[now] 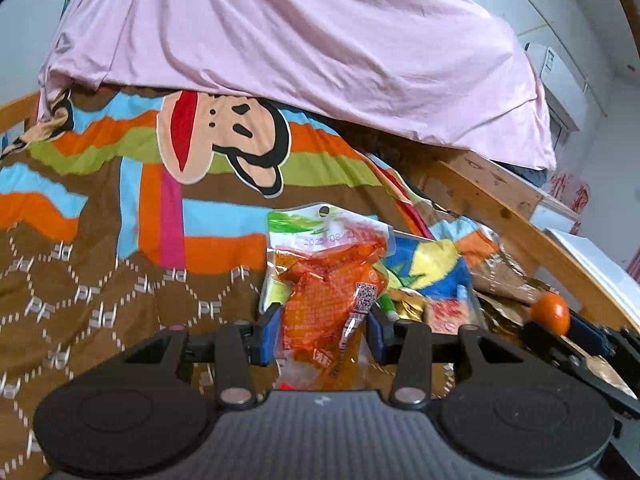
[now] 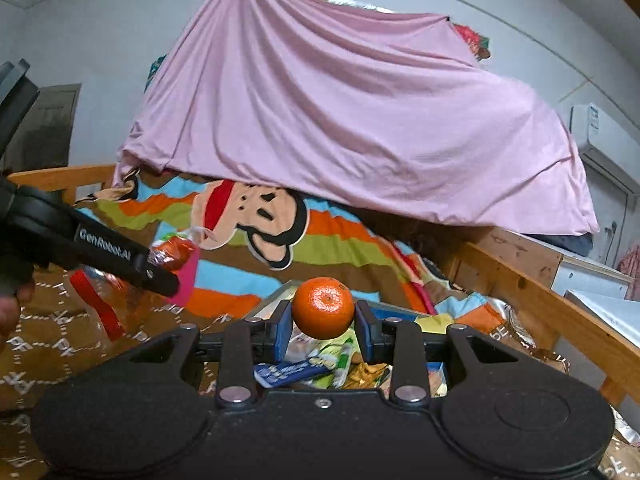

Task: Organize snacks
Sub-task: 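Lift the orange pack and mandarin and carry them toward the tray with both grippers, then lower the orange pack and mandarin into the tray and open both grippers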

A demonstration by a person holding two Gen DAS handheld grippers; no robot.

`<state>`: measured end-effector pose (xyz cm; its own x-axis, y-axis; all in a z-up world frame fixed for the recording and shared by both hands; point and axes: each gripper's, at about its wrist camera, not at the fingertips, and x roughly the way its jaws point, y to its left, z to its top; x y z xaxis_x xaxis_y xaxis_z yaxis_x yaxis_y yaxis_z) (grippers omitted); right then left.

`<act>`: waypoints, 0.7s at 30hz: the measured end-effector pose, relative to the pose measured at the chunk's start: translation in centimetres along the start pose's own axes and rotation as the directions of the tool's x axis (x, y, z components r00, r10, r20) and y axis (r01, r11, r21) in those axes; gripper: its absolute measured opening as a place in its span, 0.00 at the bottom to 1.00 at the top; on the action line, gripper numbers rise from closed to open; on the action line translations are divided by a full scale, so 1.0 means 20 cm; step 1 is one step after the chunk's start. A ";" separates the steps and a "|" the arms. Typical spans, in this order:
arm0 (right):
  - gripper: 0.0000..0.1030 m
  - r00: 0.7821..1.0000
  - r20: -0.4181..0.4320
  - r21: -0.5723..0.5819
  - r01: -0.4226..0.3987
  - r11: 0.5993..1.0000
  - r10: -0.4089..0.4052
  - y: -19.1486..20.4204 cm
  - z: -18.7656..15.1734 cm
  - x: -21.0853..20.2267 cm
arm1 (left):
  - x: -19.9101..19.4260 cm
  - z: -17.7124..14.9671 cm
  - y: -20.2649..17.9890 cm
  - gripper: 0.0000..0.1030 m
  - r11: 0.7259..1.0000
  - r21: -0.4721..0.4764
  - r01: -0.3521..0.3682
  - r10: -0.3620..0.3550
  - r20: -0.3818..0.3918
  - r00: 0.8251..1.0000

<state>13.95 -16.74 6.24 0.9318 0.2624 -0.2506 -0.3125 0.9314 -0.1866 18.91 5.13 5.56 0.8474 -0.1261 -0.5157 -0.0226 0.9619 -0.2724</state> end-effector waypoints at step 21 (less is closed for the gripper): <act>0.34 0.990 -0.111 0.018 0.087 0.996 -0.085 -0.07 -0.29 0.85 | 0.94 0.05 0.14 0.46 0.991 -0.062 0.116 -0.115 0.019 0.993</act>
<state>29.16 -14.98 -3.27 0.9286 0.1528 -0.3381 -0.2267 0.9551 -0.1909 35.31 5.69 -4.20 0.8541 -0.2311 -0.4659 0.0427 0.9240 -0.3801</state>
